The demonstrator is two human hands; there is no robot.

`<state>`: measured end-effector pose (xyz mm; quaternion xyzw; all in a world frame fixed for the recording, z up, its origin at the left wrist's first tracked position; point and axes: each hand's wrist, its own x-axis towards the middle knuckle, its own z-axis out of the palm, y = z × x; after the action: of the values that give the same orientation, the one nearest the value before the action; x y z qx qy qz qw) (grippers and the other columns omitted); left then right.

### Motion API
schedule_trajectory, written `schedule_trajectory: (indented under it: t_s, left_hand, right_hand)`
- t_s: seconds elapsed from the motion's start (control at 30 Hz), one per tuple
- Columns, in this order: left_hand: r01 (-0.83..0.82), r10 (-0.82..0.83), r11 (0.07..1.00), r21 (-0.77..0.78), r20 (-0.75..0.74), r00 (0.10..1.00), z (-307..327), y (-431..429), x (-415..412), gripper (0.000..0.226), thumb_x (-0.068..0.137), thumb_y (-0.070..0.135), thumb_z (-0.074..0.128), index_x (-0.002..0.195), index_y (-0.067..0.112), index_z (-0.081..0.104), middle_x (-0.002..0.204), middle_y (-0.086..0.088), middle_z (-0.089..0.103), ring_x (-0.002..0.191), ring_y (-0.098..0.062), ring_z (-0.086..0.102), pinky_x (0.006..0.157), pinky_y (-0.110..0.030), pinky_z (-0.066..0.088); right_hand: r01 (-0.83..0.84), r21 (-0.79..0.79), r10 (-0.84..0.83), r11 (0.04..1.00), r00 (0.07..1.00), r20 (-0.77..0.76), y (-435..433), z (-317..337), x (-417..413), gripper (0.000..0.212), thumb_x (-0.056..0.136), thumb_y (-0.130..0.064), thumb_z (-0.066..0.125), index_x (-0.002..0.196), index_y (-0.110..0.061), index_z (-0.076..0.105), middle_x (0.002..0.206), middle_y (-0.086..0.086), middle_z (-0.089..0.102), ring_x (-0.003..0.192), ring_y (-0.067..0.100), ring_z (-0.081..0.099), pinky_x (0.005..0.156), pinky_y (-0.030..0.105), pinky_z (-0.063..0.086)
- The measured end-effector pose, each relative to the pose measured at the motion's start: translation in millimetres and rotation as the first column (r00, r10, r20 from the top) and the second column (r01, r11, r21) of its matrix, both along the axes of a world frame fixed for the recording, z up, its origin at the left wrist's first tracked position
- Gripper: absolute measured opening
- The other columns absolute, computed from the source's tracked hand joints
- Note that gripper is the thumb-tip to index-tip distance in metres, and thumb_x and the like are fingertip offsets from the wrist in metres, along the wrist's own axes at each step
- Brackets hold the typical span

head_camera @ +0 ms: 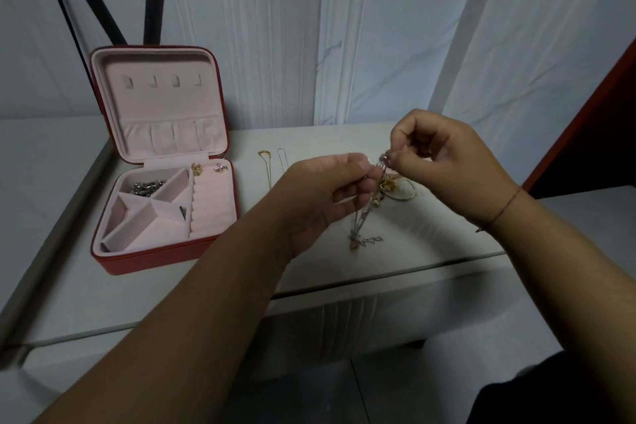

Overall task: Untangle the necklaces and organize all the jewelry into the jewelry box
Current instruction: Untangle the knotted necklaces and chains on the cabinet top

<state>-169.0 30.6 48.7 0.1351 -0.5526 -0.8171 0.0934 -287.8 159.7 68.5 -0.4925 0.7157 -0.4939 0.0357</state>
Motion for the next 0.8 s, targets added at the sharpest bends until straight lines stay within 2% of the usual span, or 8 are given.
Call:
schedule_trajectory:
  t_s: [0.1,0.27,0.4,0.53,0.7,0.8]
  left_hand:
    - [0.022,-0.024,0.998,0.053,0.025,0.999,1.3,0.9,-0.9,0.015,0.094,0.015,0.055,0.093,0.005,0.065,0.077,-0.006,0.068,0.057,-0.006,0.053,0.06,-0.02,0.052]
    - [0.054,-0.059,0.997,0.057,0.088,0.994,1.6,3.8,-3.1,0.022,0.098,0.022,0.05,0.087,0.007,0.062,0.06,-0.001,0.057,0.04,-0.002,0.034,0.041,-0.013,0.033]
    - [0.066,-0.068,0.998,0.025,0.096,0.993,1.2,2.9,-2.1,0.022,0.094,0.029,0.055,0.086,0.009,0.062,0.062,0.0,0.058,0.041,-0.002,0.034,0.042,-0.013,0.032]
    - [0.02,-0.022,1.0,0.022,0.073,0.997,0.3,2.4,-2.6,0.015,0.093,0.019,0.057,0.084,0.008,0.063,0.066,-0.002,0.06,0.044,-0.002,0.036,0.045,-0.014,0.035]
    - [-0.044,0.041,0.998,0.052,0.066,0.997,-1.0,7.1,-6.6,0.017,0.09,0.015,0.055,0.074,0.01,0.059,0.062,-0.001,0.053,0.046,-0.005,0.039,0.048,-0.017,0.037]
    - [-0.104,0.103,0.993,0.058,0.034,0.994,-2.6,9.4,-7.3,0.018,0.09,0.012,0.054,0.072,0.009,0.057,0.061,-0.001,0.05,0.049,-0.007,0.04,0.05,-0.018,0.038]
  right_hand:
    - [-0.043,0.025,0.043,0.999,0.999,-0.012,0.8,0.9,3.4,0.003,0.078,-0.002,0.062,0.078,-0.003,0.059,0.072,0.023,0.055,0.062,0.018,0.047,0.06,0.027,0.041]
    - [-0.05,0.022,0.051,0.998,0.998,-0.032,-0.6,1.3,5.9,0.004,0.075,-0.009,0.058,0.078,-0.006,0.06,0.074,0.023,0.056,0.061,0.015,0.046,0.058,0.024,0.041]
    - [-0.065,0.027,0.067,0.997,0.996,-0.053,-0.4,0.7,4.3,0.004,0.077,-0.01,0.059,0.079,-0.007,0.06,0.074,0.02,0.059,0.061,0.019,0.048,0.059,0.026,0.042]
    - [-0.084,0.058,0.089,0.995,0.991,-0.098,-1.3,0.5,3.9,0.002,0.077,-0.008,0.06,0.079,-0.008,0.061,0.073,0.015,0.06,0.065,0.027,0.053,0.062,0.03,0.045]
    - [-0.056,0.084,0.07,0.995,0.981,-0.182,-2.9,1.9,9.9,0.004,0.075,-0.018,0.062,0.076,-0.014,0.06,0.067,-0.005,0.057,0.062,0.006,0.051,0.061,0.014,0.042]
    - [-0.029,0.112,0.053,0.993,0.974,-0.22,-5.1,2.0,13.8,0.008,0.078,-0.008,0.067,0.077,-0.012,0.06,0.067,-0.005,0.057,0.062,0.006,0.051,0.06,0.014,0.043]
